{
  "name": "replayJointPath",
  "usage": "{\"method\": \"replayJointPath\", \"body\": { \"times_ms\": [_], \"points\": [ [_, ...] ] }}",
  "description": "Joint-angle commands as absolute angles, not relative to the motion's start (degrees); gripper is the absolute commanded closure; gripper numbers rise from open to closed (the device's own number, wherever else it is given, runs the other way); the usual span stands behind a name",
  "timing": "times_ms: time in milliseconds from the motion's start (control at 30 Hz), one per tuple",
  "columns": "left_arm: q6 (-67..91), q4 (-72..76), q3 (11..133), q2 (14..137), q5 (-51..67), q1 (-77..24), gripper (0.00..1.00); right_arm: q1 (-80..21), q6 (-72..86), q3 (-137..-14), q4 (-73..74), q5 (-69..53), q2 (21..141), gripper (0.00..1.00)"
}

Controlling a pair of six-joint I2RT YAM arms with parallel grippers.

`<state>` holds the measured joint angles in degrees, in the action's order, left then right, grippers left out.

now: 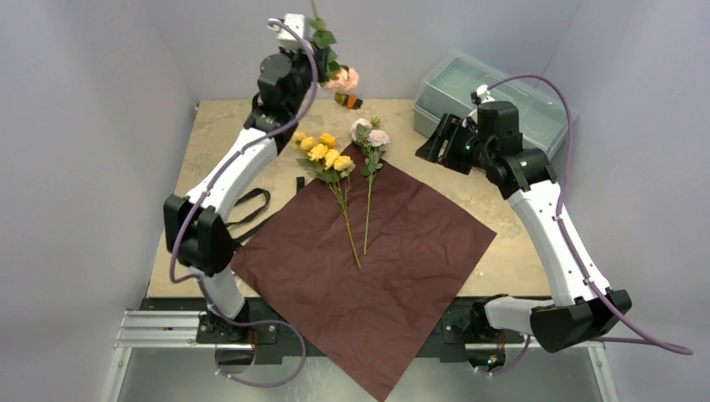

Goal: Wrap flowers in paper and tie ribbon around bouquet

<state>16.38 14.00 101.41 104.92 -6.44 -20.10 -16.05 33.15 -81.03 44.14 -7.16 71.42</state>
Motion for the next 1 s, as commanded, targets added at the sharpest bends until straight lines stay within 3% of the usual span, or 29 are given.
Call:
{"method": "replayJointPath", "body": {
  "times_ms": [0, 167, 300, 467, 600, 700, 967],
  "points": [
    [-5.4, 19.5, 88.9, 94.9, -4.3, -23.6, 0.99, -16.0, 35.6, -90.6, 46.1, -15.2, 72.8, 0.34],
    [-18.6, 25.2, 73.4, 84.3, 9.0, -24.3, 0.99, -15.9, 36.4, -98.0, 51.9, -20.0, 75.7, 0.32],
    [-30.0, 17.9, 68.2, 78.1, 12.8, -24.6, 1.0, -15.4, 40.0, -100.9, 55.9, -25.7, 77.9, 0.32],
    [-52.8, 8.9, 62.3, 70.7, 23.4, -24.6, 1.0, -14.9, 47.3, -92.7, 49.6, -39.8, 77.4, 0.32],
    [-63.6, -6.8, 66.7, 69.3, 29.5, -24.7, 1.0, -11.5, 52.1, -83.3, 41.8, -49.4, 76.5, 0.32],
    [-65.6, -10.2, 67.0, 67.5, 34.0, -24.8, 1.0, -7.7, 53.5, -79.5, 38.3, -53.8, 76.9, 0.32],
    [-71.9, -20.7, 68.6, 66.7, 34.4, -29.3, 1.0, -7.0, 56.8, -82.5, 37.0, -56.7, 80.9, 0.31]
  ]
}}
